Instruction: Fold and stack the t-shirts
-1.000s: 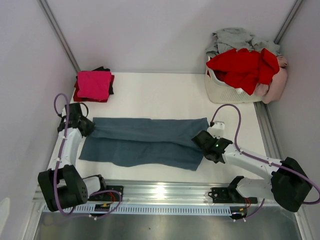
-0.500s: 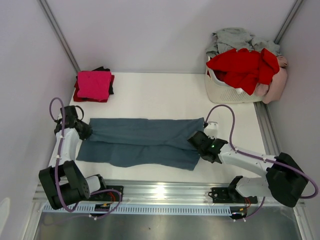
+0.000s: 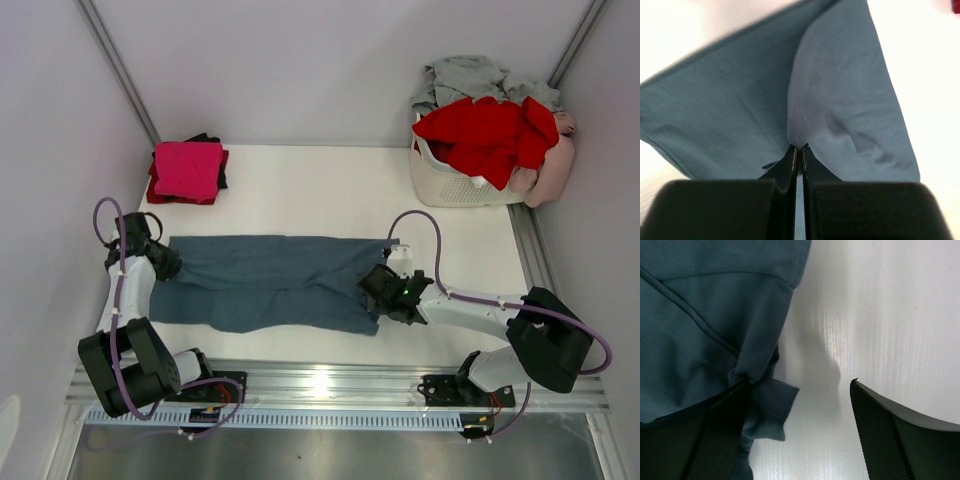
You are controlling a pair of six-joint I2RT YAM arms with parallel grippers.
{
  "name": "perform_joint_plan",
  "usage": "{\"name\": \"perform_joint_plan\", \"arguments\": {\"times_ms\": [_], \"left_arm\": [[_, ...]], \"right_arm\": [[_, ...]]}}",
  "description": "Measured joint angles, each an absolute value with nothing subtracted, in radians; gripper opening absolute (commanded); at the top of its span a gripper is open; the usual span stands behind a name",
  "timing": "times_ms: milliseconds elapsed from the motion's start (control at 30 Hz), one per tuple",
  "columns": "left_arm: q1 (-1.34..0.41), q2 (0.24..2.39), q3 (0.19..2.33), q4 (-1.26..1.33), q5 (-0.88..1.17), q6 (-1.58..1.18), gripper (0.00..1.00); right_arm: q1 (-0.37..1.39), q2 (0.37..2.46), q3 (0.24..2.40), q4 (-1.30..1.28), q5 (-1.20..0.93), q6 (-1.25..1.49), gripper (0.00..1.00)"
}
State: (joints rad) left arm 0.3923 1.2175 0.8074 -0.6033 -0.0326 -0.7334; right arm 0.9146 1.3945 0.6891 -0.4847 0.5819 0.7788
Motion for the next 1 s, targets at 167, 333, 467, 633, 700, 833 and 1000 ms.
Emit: {"name": "perform_joint_plan", "arguments": {"times_ms": [167, 333, 467, 633, 700, 833, 1000], "left_arm": [[0.393, 1.206, 0.807, -0.589, 0.005, -0.733, 0.24], [0.391, 1.159, 0.808, -0.580, 0.037, -0.733, 0.32], [0.374, 1.142, 0.825, -0.587, 0.038, -0.733, 0.37], [0.344, 1.122, 0.852, -0.579, 0.032, -0.733, 0.38], [0.342, 1.120, 0.850, -0.571, 0.034, -0.733, 0.38], [0.342, 1.109, 0.823, -0.533, 0.035, -0.734, 0.37], [0.342, 1.099, 0.801, -0.510, 0.039, -0.733, 0.36]], "right_arm": [[0.934, 1.381, 0.702, -0.453, 0.596, 0.725, 0.93], [0.896, 1.368, 0.778, -0.397, 0.620, 0.645, 0.91], [0.811, 1.398, 0.843, -0.314, 0.620, 0.580, 0.88], [0.733, 1.544, 0.893, -0.222, 0.611, 0.520, 0.84], [0.709, 1.610, 0.905, -0.199, 0.602, 0.501, 0.83], [0.670, 1.715, 0.942, -0.179, 0.586, 0.483, 0.80], [0.644, 1.789, 0.988, -0.150, 0.576, 0.461, 0.70]]}}
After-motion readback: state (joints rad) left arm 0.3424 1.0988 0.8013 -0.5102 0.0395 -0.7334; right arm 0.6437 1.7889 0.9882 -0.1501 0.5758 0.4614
